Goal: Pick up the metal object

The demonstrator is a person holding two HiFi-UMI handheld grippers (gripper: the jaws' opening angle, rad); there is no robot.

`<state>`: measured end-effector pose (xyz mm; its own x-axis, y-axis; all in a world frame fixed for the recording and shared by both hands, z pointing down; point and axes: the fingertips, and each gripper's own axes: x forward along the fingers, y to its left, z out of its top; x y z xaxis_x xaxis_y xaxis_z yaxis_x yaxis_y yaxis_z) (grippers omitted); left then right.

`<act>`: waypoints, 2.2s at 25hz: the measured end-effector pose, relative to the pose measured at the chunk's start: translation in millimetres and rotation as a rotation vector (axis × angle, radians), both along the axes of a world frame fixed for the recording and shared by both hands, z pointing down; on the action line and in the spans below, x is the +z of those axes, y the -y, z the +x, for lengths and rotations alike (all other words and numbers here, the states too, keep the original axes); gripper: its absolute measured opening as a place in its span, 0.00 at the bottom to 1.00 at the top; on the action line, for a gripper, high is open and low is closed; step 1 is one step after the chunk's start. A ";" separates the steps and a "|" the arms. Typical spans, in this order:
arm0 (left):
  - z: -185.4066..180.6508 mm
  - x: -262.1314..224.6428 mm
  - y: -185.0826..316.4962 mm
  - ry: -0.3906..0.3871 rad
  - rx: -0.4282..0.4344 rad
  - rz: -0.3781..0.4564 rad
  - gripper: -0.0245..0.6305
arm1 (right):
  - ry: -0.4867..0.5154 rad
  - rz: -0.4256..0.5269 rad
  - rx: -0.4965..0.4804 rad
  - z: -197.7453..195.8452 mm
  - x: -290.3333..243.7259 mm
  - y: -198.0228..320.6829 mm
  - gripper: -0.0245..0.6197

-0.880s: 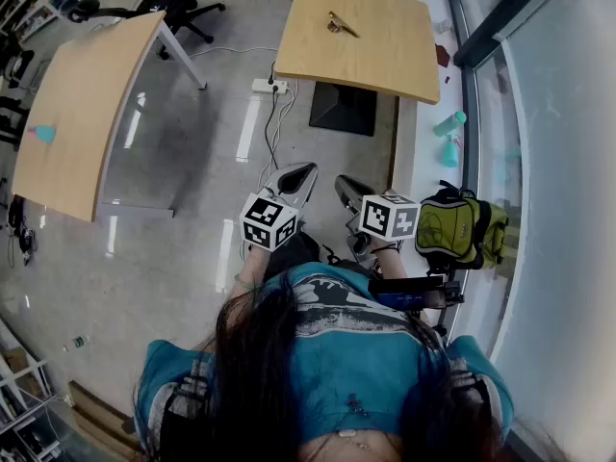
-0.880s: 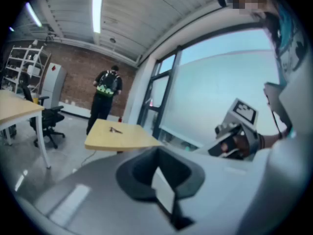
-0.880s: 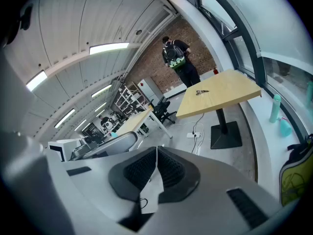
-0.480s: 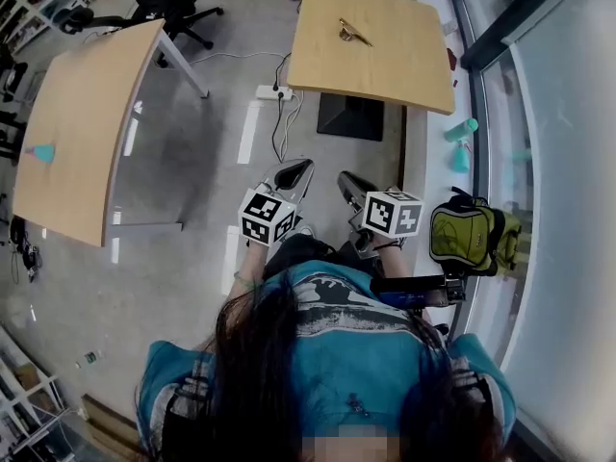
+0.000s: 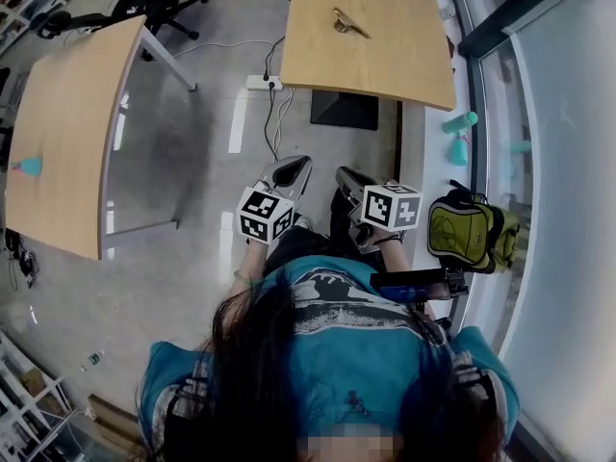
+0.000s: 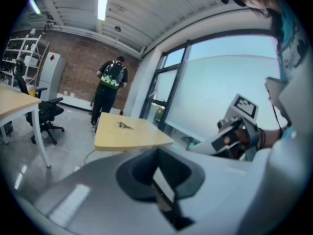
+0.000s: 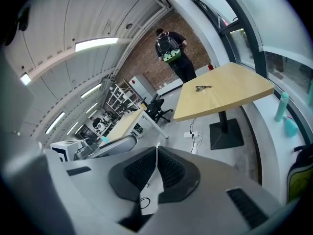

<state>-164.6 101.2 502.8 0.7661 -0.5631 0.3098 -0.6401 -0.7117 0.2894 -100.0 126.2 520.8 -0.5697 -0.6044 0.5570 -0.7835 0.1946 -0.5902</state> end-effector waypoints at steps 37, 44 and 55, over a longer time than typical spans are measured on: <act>165.6 18.7 278.6 0.105 -0.187 -0.074 0.04 | 0.104 -0.043 -0.101 188.5 21.7 285.3 0.07; 161.9 31.9 332.2 0.082 -0.206 -0.114 0.06 | 0.095 -0.044 -0.003 209.9 26.1 324.4 0.07; 174.6 99.2 439.3 0.011 -0.045 -0.381 0.27 | 0.050 -0.048 0.178 229.5 22.6 394.3 0.07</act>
<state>10.1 -338.1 602.0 0.7388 -0.4389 0.5114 -0.6727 -0.5256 0.5207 129.5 -268.1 543.5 -0.4839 -0.6716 0.5611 -0.7724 0.0262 -0.6346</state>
